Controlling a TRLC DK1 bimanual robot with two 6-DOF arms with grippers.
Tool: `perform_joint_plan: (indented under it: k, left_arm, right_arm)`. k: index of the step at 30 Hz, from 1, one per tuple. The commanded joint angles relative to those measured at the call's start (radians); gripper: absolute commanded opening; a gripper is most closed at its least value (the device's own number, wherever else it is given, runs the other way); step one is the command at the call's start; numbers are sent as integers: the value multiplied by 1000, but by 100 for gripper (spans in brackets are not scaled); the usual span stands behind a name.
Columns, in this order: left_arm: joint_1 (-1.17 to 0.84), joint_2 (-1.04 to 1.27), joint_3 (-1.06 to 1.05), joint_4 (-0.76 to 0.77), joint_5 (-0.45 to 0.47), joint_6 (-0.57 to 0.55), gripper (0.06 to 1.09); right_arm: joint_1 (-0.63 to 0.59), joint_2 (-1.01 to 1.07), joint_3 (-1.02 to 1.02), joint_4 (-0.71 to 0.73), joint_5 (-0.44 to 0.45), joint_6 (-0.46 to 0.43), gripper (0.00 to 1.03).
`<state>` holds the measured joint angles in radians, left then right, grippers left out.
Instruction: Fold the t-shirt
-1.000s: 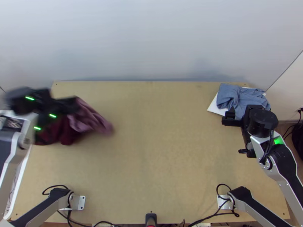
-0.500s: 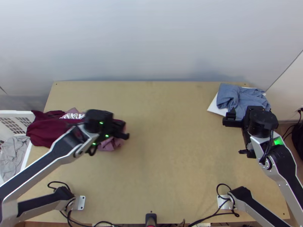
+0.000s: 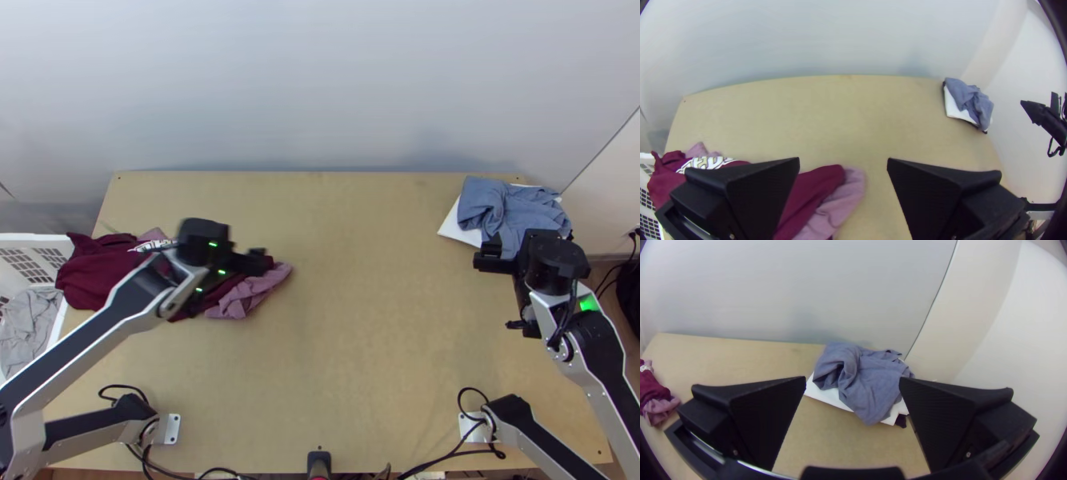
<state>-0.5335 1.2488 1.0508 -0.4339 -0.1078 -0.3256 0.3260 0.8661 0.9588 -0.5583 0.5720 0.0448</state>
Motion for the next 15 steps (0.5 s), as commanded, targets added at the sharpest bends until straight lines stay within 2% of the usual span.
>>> perform_joint_plan:
  k: [1,5,12,15]
  left_arm:
    - [256,-97,-69,-80,43,65,102]
    - [448,-135,-140,-92,111,120,102]
    - [639,-112,-219,-124,138,157,101]
    - [665,-86,-241,-118,138,168,94]
  right_arm:
    - [-5,-16,-25,1,0,1,97]
    - [-4,-18,-25,5,-1,1,97]
    - [5,-18,-23,6,-1,1,97]
    - [10,-19,-20,6,-1,0,97]
